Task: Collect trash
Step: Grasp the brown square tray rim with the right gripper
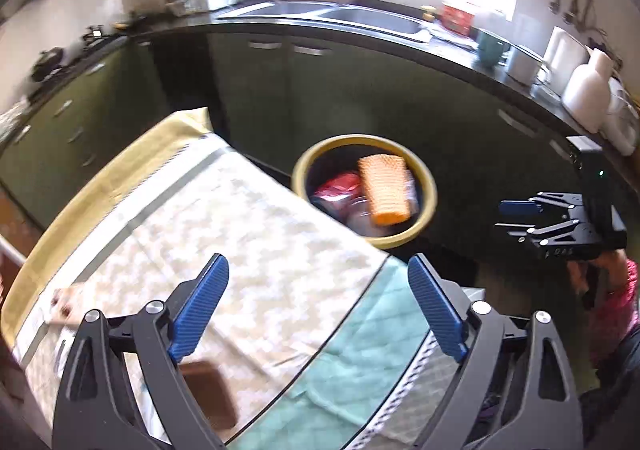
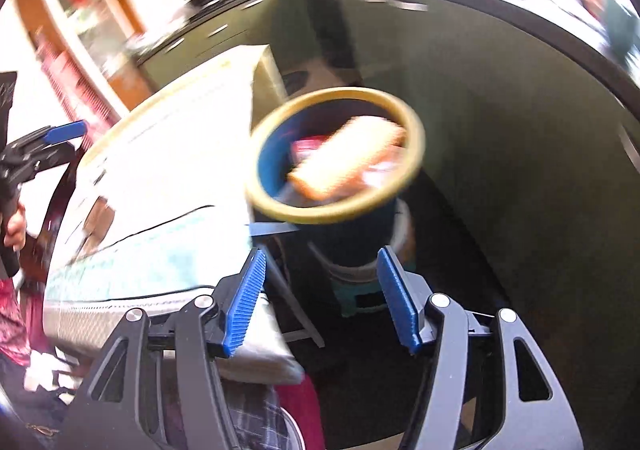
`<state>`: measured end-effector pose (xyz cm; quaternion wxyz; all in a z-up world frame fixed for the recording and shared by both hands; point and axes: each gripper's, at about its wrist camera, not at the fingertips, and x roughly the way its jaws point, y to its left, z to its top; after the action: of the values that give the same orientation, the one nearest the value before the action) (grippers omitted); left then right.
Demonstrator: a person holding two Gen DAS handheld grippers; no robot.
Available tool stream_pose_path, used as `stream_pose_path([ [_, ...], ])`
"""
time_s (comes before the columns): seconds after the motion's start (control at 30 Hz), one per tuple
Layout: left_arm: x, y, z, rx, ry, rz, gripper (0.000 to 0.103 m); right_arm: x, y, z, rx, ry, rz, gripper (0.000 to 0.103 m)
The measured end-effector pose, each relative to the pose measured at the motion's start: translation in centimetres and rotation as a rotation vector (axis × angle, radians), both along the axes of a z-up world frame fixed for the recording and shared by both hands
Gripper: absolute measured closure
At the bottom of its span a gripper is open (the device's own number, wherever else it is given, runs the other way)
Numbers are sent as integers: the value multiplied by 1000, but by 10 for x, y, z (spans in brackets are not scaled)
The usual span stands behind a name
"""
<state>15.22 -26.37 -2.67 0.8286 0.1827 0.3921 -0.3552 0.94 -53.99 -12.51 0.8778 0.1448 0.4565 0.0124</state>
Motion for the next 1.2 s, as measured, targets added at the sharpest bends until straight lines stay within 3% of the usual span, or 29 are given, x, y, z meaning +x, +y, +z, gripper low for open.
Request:
stream_pose_path([
  [0.17,-24,119,-10,21,-74,294,13,48,86,16,-29,-5,223,45],
  [0.4,-47,217,-23,1,-106,492,13,115,218,29,-57,-1,500,57],
  [0.6,-63,243,-31,-6,-110,548,12,164,285,8,-99,73,556,66],
  [0.93,-56,249,-46,-14,-88,558,11,195,312,-26,-110,149,561,78],
  [1.2,-56,250,-52,-15,-74,555,11,205,323,-33,-138,172,582,78],
])
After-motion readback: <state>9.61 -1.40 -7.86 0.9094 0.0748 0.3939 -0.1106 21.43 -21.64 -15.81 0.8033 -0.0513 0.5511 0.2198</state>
